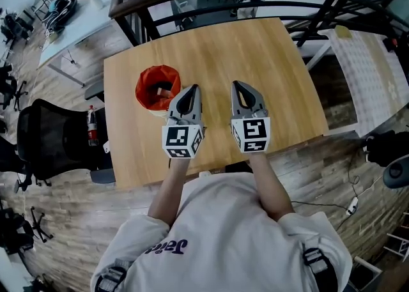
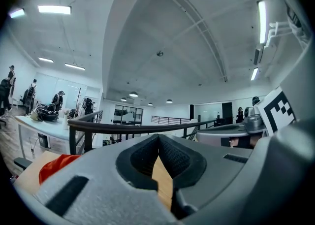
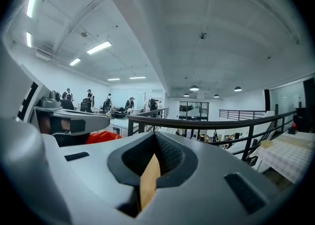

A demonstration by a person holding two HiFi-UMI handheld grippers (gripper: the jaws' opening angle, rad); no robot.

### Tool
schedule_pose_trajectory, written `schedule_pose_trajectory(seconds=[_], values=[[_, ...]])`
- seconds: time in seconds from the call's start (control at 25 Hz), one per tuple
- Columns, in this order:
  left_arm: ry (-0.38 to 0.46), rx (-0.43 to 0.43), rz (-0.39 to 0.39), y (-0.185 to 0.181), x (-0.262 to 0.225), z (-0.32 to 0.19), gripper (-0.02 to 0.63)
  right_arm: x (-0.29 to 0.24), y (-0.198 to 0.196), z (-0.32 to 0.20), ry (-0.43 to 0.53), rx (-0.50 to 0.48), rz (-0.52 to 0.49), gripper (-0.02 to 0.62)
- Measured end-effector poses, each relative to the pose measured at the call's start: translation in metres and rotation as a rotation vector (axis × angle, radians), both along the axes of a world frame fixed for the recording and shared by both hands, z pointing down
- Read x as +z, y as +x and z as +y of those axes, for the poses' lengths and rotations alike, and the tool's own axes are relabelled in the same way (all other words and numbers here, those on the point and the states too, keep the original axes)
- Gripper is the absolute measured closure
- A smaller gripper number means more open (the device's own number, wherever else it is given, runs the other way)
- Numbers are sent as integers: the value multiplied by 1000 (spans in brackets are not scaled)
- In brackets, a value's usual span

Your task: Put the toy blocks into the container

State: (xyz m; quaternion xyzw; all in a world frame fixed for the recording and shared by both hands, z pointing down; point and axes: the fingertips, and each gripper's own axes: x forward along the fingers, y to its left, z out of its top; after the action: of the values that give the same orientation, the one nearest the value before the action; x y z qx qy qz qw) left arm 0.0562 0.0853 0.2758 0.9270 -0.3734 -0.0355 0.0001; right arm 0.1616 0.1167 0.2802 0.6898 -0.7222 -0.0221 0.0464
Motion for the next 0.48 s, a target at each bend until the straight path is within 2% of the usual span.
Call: schedule_pose_trajectory(seconds=[0.48], values=[[2,-18,-2,-18,-8,-9,592,-14,-22,-29,19,-72,-32,581]])
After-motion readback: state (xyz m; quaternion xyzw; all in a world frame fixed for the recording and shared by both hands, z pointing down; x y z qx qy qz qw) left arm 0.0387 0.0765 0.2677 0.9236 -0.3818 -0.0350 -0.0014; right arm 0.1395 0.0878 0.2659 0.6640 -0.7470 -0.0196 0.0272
